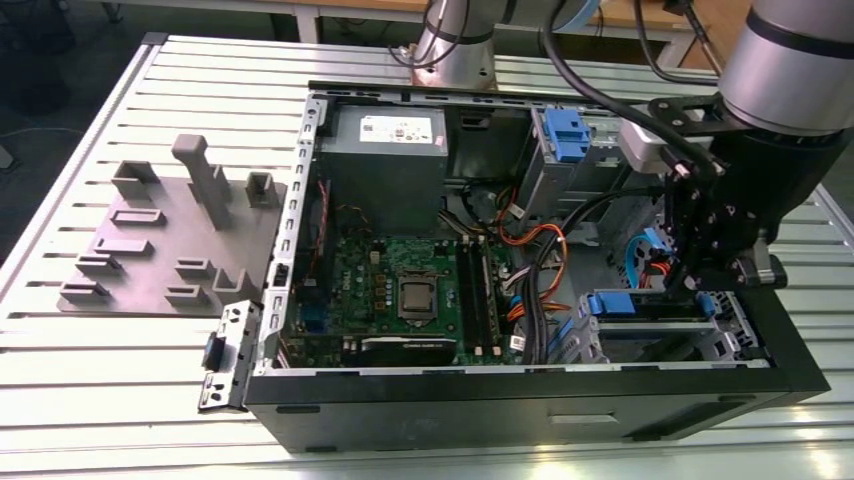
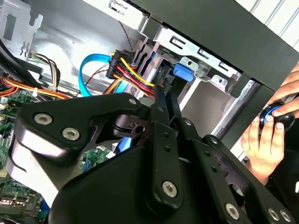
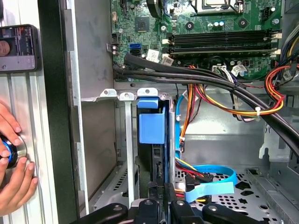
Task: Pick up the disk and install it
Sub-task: 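Insert the first disk wire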
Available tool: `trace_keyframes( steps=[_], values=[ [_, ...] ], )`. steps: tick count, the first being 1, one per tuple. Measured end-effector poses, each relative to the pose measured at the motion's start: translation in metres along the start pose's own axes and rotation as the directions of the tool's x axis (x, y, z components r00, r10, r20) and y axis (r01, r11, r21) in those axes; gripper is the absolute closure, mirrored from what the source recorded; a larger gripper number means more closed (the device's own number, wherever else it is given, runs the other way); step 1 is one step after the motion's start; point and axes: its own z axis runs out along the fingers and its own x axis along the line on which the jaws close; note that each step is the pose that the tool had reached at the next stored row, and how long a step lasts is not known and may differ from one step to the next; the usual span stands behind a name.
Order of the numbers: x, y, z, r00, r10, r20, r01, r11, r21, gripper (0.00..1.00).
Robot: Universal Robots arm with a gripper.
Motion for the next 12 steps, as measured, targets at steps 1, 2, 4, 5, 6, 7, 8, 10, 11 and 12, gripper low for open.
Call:
trace_keyframes(
  steps=[1, 2, 4, 5, 6, 7, 8, 10, 11, 12],
  values=[
    [-0.0001, 0.0000, 0.0003, 1.0000, 0.000, 0.0008, 0.000, 1.0000, 0.0000, 0.84],
    [-0.0002, 0.0001, 0.0007, 1.0000, 0.000, 0.0013, 0.000, 1.0000, 0.0000, 0.84],
    [-0.0003, 0.0002, 0.0017, 1.0000, 0.000, 0.0027, 0.000, 1.0000, -0.0001, 0.84],
    [-0.0003, 0.0002, 0.0018, 1.0000, 0.000, 0.0029, 0.000, 1.0000, -0.0001, 0.84],
    [-0.0003, 0.0002, 0.0018, 1.0000, 0.001, 0.0036, -0.001, 1.0000, -0.0001, 0.84],
    [-0.0003, 0.0002, 0.0020, 1.0000, 0.001, 0.0042, -0.001, 1.0000, -0.0001, 0.84],
    [-0.0004, 0.0003, 0.0023, 1.0000, 0.001, 0.0046, -0.001, 1.0000, -0.0002, 0.84],
    [-0.0005, 0.0004, 0.0033, 1.0000, 0.001, 0.0048, -0.001, 1.0000, -0.0001, 0.84],
    [-0.0006, 0.0005, 0.0039, 1.0000, 0.001, 0.0048, -0.001, 1.0000, -0.0001, 0.84],
    [-0.0007, 0.0006, 0.0045, 1.0000, 0.001, 0.0048, -0.001, 1.0000, -0.0002, 0.84]
  ],
)
